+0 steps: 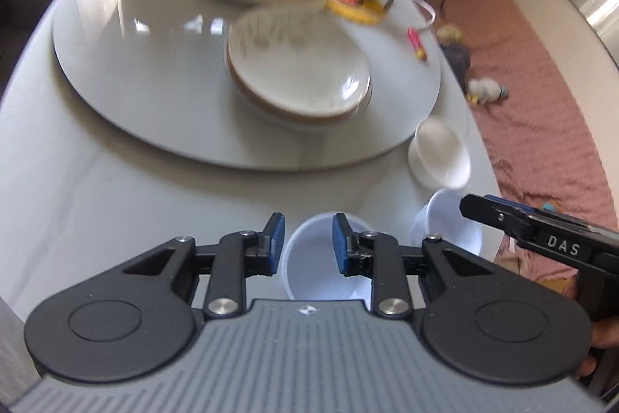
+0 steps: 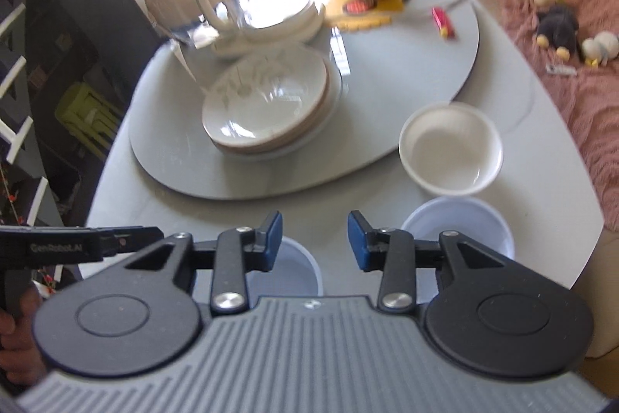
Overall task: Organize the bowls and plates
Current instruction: 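Lift the white plastic bowl with both grippers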
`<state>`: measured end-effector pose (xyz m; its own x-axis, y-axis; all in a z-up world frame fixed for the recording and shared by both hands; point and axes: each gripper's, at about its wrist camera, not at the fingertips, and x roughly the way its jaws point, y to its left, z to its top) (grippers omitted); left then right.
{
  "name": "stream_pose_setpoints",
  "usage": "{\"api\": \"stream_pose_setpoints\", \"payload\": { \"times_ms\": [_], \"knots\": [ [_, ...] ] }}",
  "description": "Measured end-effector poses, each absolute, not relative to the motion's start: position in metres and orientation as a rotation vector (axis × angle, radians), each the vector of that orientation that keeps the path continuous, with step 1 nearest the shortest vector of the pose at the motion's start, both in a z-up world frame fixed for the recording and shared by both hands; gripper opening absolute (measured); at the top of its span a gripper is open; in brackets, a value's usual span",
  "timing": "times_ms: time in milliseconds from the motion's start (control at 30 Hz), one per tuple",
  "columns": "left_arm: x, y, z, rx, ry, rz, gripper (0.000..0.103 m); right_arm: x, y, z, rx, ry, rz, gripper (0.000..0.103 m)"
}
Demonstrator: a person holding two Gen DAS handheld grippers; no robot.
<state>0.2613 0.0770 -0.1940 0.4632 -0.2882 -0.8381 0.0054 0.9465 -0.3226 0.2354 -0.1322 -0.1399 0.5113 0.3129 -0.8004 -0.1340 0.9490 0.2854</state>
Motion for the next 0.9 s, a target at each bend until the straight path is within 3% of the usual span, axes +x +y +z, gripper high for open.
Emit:
{"api": "stream_pose_setpoints", "payload": {
  "times_ms": [267,900],
  "knots": [
    [0.252,0.065,-0.151,-0.271,0.984,-0.231,0.031,0.215,-0.129,-0.098,0.106,0.868,0.27,0.04],
    [0.265,0.014,-0.157,-0.205,1.026,-0.262,0.031,0.213,-0.172,-0.092,0.12,0.833,0.186,0.04]
  ]
}}
